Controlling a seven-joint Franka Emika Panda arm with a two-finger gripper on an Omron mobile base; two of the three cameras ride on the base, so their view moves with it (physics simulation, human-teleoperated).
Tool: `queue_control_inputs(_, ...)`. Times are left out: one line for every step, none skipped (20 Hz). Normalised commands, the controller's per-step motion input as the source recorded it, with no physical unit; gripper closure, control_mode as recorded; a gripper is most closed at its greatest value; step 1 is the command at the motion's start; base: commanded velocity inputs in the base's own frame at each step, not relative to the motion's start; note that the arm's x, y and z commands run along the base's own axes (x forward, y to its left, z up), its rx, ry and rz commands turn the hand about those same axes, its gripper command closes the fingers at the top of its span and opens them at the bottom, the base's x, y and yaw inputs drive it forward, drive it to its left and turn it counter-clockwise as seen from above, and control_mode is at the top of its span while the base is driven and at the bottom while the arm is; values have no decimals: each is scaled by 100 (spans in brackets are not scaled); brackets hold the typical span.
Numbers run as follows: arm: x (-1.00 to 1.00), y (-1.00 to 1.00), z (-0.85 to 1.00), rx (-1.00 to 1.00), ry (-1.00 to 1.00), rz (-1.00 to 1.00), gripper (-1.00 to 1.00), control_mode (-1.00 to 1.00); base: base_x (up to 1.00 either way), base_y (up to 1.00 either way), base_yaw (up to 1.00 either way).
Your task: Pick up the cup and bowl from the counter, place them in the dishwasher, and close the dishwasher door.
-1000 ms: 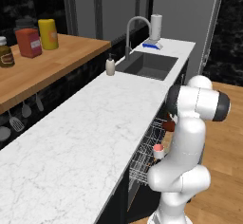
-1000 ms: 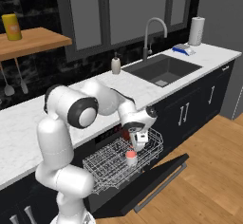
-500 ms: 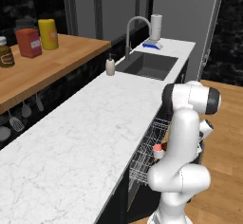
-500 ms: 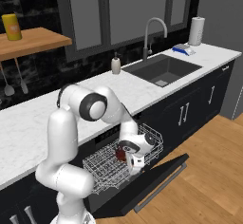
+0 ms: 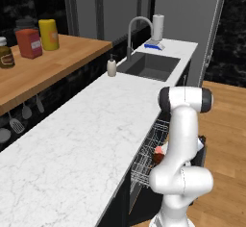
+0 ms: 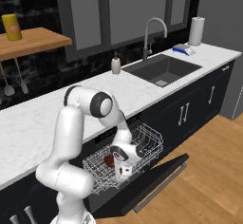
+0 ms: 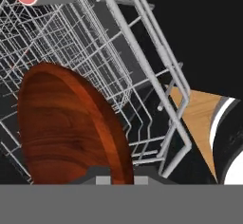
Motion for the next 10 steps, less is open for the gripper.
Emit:
queue_control_inputs(19,51,-40,3,1,0,100,-100,0,0,0)
queue_control_inputs(24,46,-40,3,2,0,100,-100,0,0,0)
queue_control_inputs(30,33,-40,1,3,0,100,-100,0,0,0)
queue_control_inputs(36,20,-40,0,5,0,100,-100,0,0,0)
queue_control_inputs(39,11,-37,0,4,0,100,-100,0,0,0)
queue_control_inputs(39,8,-42,0,5,0,100,-100,0,0,0)
queue_control_inputs(40,7,-42,0,5,0,100,-100,0,0,0)
queue_control_inputs(39,7,-41,0,4,0,100,-100,0,0,0)
queue_control_inputs(37,7,-45,0,4,0,100,-100,0,0,0)
queue_control_inputs(36,4,-49,0,5,0,100,-100,0,0,0)
